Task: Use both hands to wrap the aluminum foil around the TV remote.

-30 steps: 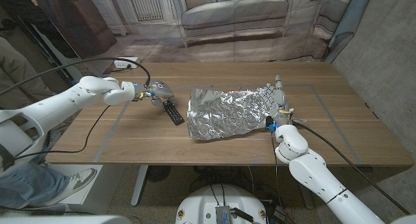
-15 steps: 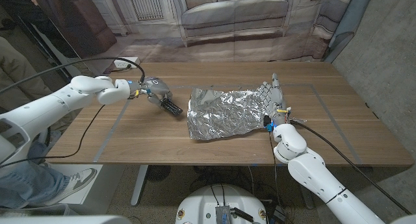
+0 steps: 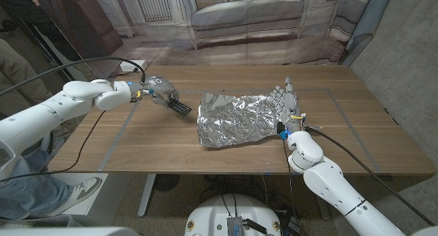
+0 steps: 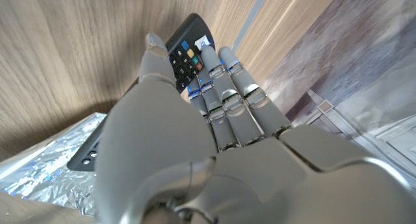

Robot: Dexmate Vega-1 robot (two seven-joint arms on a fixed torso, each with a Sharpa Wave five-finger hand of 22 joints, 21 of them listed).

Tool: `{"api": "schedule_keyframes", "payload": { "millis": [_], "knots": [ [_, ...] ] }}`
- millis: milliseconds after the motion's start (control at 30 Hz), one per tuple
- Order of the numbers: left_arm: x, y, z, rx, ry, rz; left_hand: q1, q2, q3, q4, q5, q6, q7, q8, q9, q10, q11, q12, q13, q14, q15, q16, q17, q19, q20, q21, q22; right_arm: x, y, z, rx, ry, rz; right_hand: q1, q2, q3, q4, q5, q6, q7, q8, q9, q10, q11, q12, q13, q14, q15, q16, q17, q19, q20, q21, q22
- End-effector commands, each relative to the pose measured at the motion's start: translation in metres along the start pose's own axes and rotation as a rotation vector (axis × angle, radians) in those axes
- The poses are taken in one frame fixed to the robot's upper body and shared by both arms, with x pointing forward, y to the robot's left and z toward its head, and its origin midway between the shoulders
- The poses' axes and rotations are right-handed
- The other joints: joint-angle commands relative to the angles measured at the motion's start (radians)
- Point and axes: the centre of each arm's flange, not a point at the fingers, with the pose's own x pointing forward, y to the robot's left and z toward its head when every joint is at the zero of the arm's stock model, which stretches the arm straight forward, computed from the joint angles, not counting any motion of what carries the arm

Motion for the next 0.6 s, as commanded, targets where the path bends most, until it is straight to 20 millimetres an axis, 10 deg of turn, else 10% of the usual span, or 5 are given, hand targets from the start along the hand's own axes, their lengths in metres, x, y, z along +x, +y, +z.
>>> {"api": "schedule_keyframes", "payload": {
  "millis": [33, 600],
  "knots": [
    [-0.021, 0.023, 0.005, -0.146, 0.056, 0.086, 0.099, 0.094, 0.089, 0.079, -0.002, 0.166, -0.027, 0.012, 0.011, 0.121, -0.122, 0.006, 0.079, 0.003, -0.044, -0.002, 0.004, -0.004, -0.013, -0.005, 0.002, -0.004, -0.002, 0.008, -0.021, -0.028, 0.030, -0.006, 0.003, 0.002, -0.002, -0.006, -0.003, 0.000, -0.001, 0.002, 0.009, 0.005, -0.002, 0.003, 0.008, 0.005, -0.002, 0.003, 0.010, -0.004, -0.003, 0.003],
    [-0.044, 0.041, 0.045, -0.397, 0.198, 0.149, 0.098, 0.093, 0.095, 0.083, -0.006, 0.160, -0.031, 0.018, 0.017, 0.125, -0.125, 0.006, 0.096, 0.007, -0.043, -0.003, 0.007, 0.001, -0.003, -0.005, 0.003, -0.022, -0.016, 0.046, -0.197, -0.159, 0.085, 0.001, 0.009, 0.005, -0.007, -0.005, 0.009, -0.002, 0.004, 0.002, 0.028, -0.015, 0.004, 0.003, 0.017, 0.005, 0.000, 0.002, 0.022, -0.005, -0.006, 0.003]
  ]
}}
